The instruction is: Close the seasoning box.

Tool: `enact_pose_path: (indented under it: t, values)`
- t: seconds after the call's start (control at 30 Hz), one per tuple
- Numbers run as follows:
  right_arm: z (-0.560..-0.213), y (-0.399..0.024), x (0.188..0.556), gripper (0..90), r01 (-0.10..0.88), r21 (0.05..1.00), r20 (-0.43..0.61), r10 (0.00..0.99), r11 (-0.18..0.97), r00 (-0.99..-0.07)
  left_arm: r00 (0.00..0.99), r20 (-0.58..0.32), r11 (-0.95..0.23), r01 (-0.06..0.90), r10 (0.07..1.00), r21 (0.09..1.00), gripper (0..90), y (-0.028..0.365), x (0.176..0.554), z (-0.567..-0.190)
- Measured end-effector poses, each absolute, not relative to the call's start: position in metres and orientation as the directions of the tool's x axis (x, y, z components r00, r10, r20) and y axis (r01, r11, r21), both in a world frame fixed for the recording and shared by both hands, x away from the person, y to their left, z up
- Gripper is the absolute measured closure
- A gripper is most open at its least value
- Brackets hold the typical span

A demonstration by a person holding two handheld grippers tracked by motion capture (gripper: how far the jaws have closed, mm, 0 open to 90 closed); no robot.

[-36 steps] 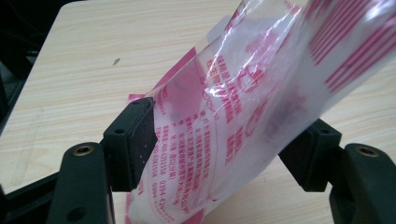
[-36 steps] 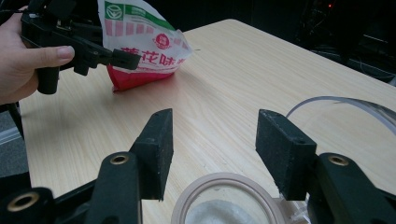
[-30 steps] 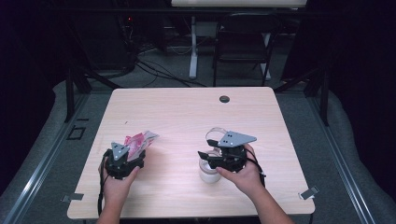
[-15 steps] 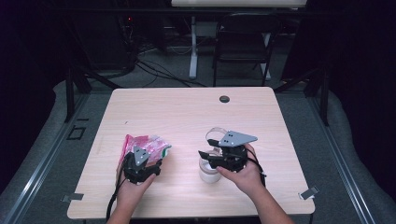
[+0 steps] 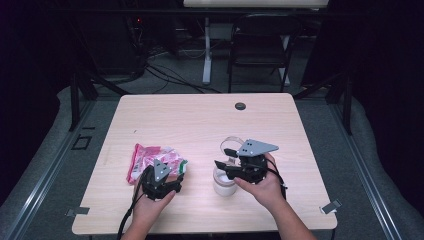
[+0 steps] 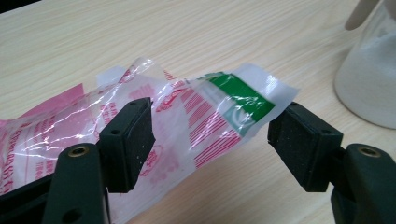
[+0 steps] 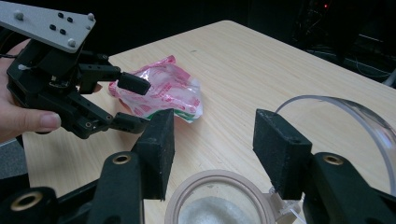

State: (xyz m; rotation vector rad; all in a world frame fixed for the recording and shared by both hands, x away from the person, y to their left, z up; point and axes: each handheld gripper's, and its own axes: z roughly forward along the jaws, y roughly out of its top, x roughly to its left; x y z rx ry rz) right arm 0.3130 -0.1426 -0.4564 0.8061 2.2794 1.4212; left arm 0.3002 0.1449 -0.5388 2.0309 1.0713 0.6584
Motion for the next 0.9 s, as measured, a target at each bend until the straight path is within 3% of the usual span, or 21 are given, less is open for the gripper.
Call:
enact_pose_path:
  t: [0.4, 0.9]
  values:
    - [-0.448, -0.156, 0.306, 61.4, 0.286, 0.898, 0.019, 0.621, 0.334, -0.784, 0.556, 0.073, -0.373, 0.448, 0.828, 0.812, 32.9, 0.132, 0.300, -0.532]
    - [-0.445, -0.186, 0.306, 65.0, 0.324, 0.904, 0.045, 0.689, 0.280, -0.723, 0.561, 0.055, -0.345, 0.425, 0.826, 0.837, 39.7, 0.128, 0.303, -0.526]
